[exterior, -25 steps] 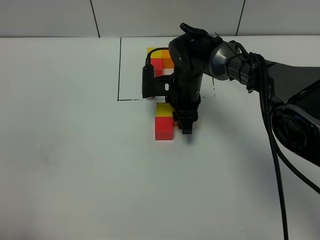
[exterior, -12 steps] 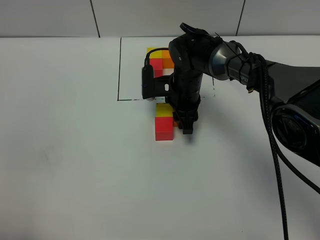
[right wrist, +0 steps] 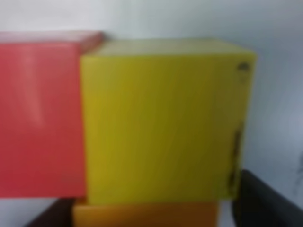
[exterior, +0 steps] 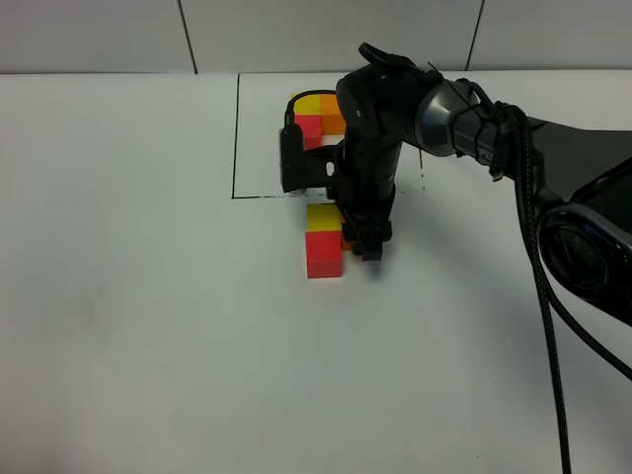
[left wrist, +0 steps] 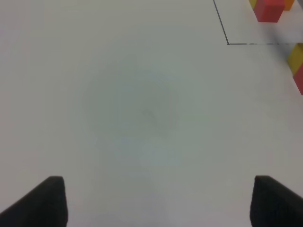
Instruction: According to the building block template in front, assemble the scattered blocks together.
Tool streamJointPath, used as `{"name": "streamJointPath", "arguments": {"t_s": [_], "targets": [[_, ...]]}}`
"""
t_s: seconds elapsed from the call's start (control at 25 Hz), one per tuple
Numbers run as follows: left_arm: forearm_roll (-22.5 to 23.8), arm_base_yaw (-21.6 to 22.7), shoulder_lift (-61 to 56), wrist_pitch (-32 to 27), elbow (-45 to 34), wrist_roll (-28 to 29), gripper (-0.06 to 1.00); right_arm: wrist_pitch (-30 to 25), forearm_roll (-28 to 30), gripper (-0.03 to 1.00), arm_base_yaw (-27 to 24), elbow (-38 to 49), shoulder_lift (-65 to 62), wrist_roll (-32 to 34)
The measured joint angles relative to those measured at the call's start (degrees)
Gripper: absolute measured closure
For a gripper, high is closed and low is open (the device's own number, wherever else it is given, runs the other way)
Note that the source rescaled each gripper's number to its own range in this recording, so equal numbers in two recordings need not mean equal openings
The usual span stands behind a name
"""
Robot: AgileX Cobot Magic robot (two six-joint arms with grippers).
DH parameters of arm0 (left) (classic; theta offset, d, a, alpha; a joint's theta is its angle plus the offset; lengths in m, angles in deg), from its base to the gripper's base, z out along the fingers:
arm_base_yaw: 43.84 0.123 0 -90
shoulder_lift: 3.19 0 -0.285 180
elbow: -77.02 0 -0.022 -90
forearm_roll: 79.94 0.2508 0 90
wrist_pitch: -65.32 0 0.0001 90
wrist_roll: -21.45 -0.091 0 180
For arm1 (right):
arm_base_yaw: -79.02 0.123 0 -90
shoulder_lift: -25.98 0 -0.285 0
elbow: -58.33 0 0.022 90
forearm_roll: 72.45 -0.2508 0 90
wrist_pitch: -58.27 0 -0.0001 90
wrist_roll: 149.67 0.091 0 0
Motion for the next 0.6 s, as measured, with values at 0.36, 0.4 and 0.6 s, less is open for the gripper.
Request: {"name": "streamJointPath", "arguments": {"t_s": [0.36,0.4,0.6], "targets": [[0.00,0.00,0.00,0.00,0.00,0.00,0.29,-4.34,-1.09,0.09,-2.27,0.18,-3.98,2.38],[0.00,0.00,0.00,0.00,0.00,0.00,0.29,-5.26,-1.15,0.09,-3.02,0.18,-4.83,3.23],[0.00,0.00,0.00,0.00,0.00,0.00,0.29,-7.14,-2.77,0.09,-8.81,0.20,-8.57,13.37]]}}
